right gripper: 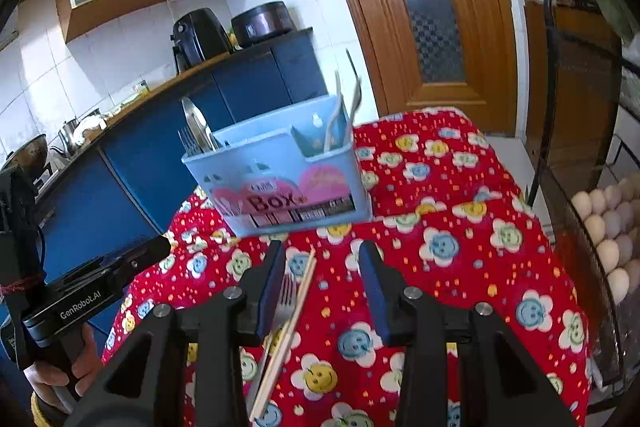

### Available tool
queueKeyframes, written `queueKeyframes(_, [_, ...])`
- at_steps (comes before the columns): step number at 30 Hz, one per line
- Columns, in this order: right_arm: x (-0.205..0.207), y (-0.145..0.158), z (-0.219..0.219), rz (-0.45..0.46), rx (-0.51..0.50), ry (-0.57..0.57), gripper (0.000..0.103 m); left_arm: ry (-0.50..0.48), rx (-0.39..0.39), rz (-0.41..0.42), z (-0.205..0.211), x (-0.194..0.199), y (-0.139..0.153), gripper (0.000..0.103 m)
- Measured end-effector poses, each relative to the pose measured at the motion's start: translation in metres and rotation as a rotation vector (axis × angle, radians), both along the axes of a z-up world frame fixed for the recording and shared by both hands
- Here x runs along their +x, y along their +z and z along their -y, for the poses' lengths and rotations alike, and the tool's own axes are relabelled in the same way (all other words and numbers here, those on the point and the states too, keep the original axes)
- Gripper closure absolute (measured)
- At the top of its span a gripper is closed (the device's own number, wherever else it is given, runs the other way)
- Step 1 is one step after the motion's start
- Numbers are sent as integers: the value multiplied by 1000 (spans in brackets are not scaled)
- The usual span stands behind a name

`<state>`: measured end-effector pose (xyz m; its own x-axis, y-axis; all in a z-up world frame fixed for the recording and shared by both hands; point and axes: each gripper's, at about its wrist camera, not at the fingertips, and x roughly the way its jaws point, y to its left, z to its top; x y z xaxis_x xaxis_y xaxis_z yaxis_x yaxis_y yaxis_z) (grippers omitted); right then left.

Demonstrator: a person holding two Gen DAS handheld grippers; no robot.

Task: Organize utensils
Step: 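Move both tools back toward the wooden spoon, fork and chopsticks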

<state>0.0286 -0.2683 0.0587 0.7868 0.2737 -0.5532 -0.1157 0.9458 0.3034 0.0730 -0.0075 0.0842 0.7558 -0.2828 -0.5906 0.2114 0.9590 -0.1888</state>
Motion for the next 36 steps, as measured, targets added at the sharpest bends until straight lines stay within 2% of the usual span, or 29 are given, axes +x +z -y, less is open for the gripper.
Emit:
queueKeyframes(18, [-5, -46, 16, -114, 30, -24, 60, -34, -17, -187, 12, 3, -54, 58])
queueKeyframes(29, [-6, -55, 21, -138, 50, -25, 60, -63, -4, -284, 21, -6, -72, 58])
queueKeyframes(36, [-7, -60, 24, -146, 62, -23, 60, -82, 35, -323, 33, -10, -80, 58])
